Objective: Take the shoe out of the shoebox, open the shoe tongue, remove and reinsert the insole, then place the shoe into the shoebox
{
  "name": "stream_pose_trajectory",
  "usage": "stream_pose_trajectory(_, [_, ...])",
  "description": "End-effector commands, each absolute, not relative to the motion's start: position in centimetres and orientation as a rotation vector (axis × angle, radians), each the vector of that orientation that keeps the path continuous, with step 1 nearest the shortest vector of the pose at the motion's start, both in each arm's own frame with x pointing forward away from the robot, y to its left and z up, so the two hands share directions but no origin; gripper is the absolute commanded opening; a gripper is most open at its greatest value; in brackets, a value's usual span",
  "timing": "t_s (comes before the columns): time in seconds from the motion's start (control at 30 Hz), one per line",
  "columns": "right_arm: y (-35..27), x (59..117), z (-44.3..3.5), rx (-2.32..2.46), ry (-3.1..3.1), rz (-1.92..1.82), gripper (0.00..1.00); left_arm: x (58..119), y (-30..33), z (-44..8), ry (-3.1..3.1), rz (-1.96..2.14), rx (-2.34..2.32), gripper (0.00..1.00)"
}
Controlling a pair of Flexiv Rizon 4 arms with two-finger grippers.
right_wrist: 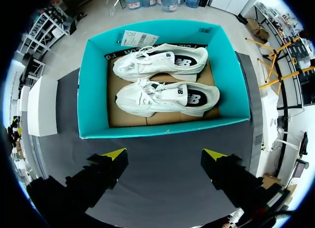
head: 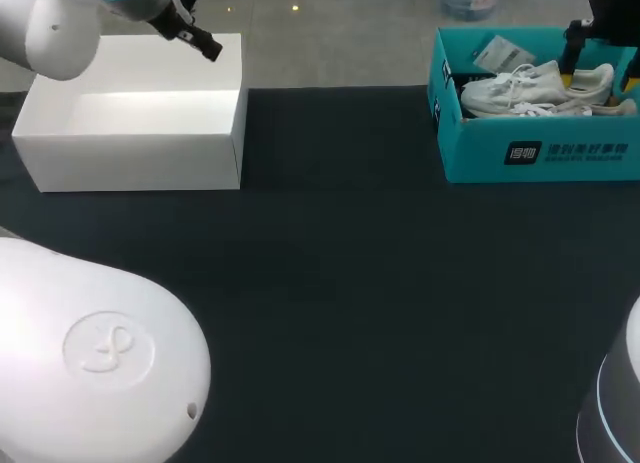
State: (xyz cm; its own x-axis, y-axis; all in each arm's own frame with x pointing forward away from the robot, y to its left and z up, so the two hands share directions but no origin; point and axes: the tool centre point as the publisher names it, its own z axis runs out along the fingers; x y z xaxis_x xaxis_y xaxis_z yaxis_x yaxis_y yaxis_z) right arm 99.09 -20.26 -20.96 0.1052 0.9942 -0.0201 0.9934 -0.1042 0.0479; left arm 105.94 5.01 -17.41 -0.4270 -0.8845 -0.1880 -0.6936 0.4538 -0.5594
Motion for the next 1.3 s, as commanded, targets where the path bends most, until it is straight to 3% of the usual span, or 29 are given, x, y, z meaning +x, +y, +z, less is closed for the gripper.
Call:
stream_pose_trajectory(0.03, [-20.5,98.9,-20.9,2.283,2.066,0.020,1.00,105.8,4.5,-16.9,1.667,0.005,-2.281,1.00])
stream_pose_trajectory(0.3, [-20.2,99.7,-20.4,2.236,2.086,-0.002,1.00,105.8,4.5,-16.9,1.667,0.005,-2.281,1.00])
stream_pose_trajectory(0.53, [-19.9,99.8,-20.3,2.242,2.086,-0.004,1.00,106.7,5.3,-18.2,1.357,0.048,-2.722,1.00])
stream_pose_trajectory(1.03, [-21.4,99.4,-20.1,2.231,2.072,0.007,1.00,105.8,7.0,-18.3,1.057,-0.120,-3.053,1.00])
stream_pose_trajectory(1.3, [-21.6,99.8,-20.1,2.208,2.086,0.022,1.00,104.9,5.6,-18.7,1.350,0.015,-2.919,1.00])
